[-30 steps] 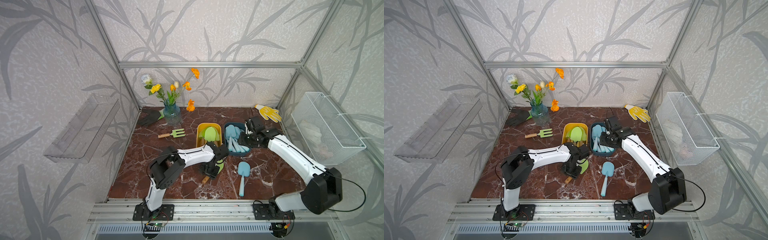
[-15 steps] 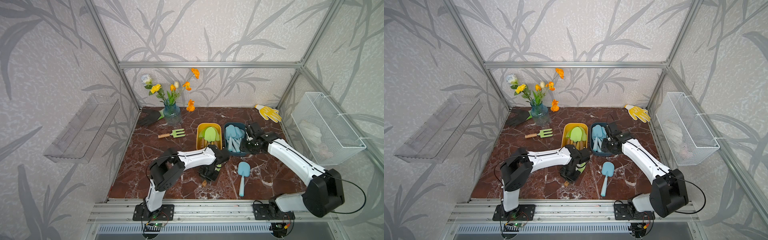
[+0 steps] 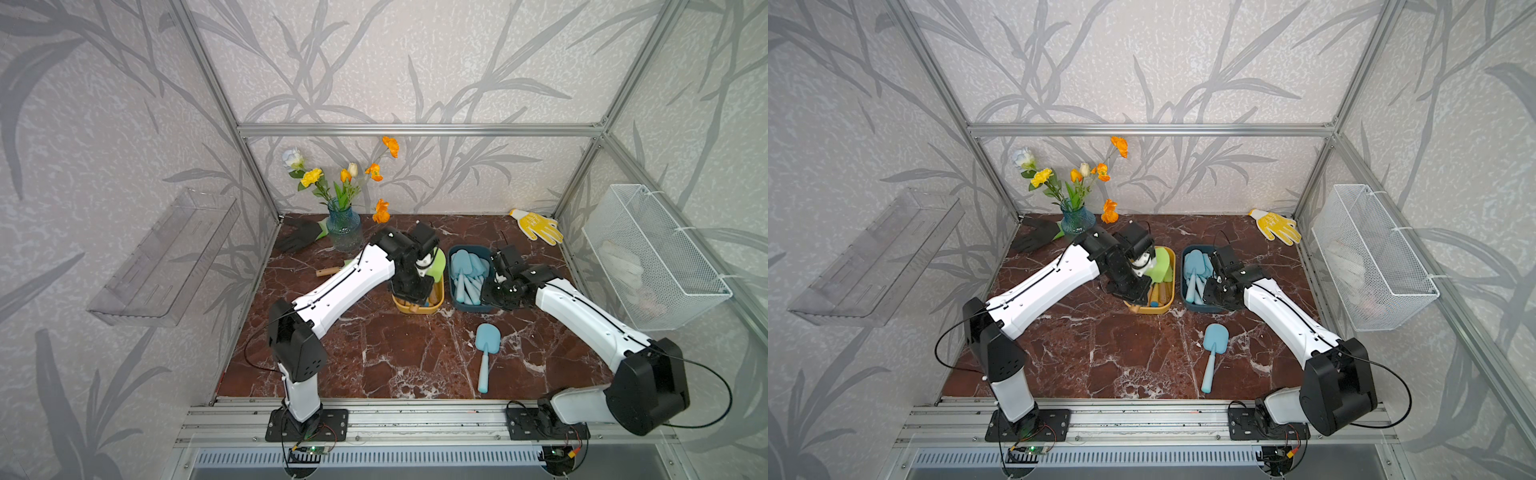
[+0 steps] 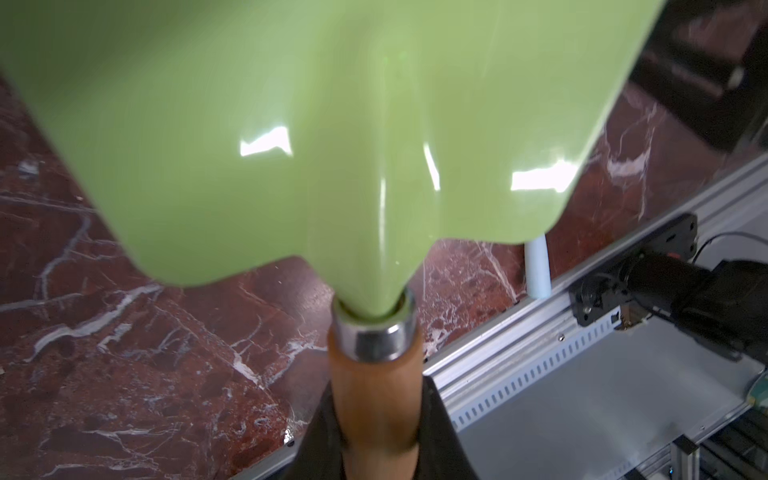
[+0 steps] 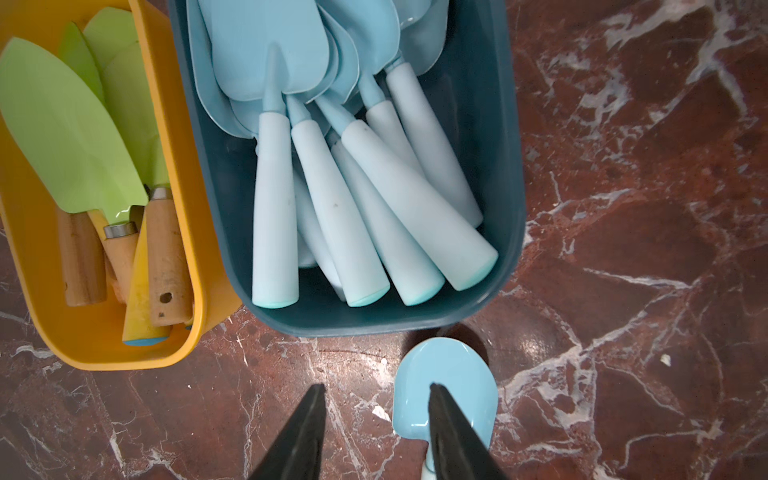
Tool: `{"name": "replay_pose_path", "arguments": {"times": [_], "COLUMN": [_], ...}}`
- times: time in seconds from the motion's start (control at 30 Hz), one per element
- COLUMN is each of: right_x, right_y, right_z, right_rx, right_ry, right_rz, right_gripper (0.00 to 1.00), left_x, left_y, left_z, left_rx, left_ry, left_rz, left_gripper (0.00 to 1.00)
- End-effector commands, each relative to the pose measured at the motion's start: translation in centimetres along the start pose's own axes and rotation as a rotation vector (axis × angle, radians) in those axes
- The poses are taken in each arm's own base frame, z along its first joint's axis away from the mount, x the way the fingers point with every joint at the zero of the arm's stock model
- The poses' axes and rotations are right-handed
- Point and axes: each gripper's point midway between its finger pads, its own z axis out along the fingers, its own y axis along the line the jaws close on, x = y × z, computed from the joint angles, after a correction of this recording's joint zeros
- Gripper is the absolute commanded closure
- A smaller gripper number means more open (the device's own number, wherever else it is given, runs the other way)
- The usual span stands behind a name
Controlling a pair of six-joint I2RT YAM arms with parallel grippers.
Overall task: Sort the small shovels by color and place them into the storage box
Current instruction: Pick up the shovel from the center of the board, then place the shovel in the storage box.
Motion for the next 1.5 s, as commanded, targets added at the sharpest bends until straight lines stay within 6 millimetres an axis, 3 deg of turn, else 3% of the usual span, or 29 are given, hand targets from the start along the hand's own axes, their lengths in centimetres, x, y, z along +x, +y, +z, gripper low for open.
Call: {"name": "replay_pose_path", "arguments": {"times": [0.0,0.27,0.5,0.53,0.57,0.67,0.8,1.1,1.27,1.47], "right_x": [-0.3,0.4,1.3,1.6,2.0,3.3,5.6,11.9,15.3,17.2], "right_y": [-0.7,-1.7,-2.8,-3.0,-3.2,-3.5,-4.0,-4.8,-4.8,-4.3], "right_z": [-1.1,-1.5,-1.3,-1.1,-0.8,0.0,1.2,2.3,3.4,4.4], "right_rx": [0.019,0.034,0.049,0.055,0.057,0.059,0.048,0.056,0.055,0.059], "right_ry": [-0.026,-0.025,-0.026,-0.018,-0.006,0.045,0.121,0.241,0.294,0.347], "right_rz": [0.01,0.021,0.024,0.024,0.025,0.028,0.052,0.026,-0.011,-0.055], "right_gripper": [0.57,0.57,0.57,0.57,0.57,0.56,0.53,0.52,0.52,0.52], "left_x": [-2.5,-6.1,-5.9,-5.7,-5.7,-5.6,-6.1,-5.7,-4.4,-3.4], "left_y": [0.5,1.8,3.6,3.7,3.7,3.9,3.6,2.7,3.1,3.7], "left_z": [1.7,6.9,10.2,10.5,10.6,10.6,9.5,7.1,7.7,9.0], "left_rx": [0.015,0.006,-0.016,-0.011,-0.012,-0.022,-0.019,0.015,0.038,0.018], "left_ry": [0.013,0.071,0.119,0.126,0.128,0.121,0.081,-0.03,-0.114,-0.081], "left_rz": [0.0,-0.097,-0.169,-0.173,-0.177,-0.186,-0.188,-0.246,-0.341,-0.355], "left_gripper": [1.0,1.0,1.0,0.93,0.82,0.65,0.52,0.47,0.46,0.46]}}
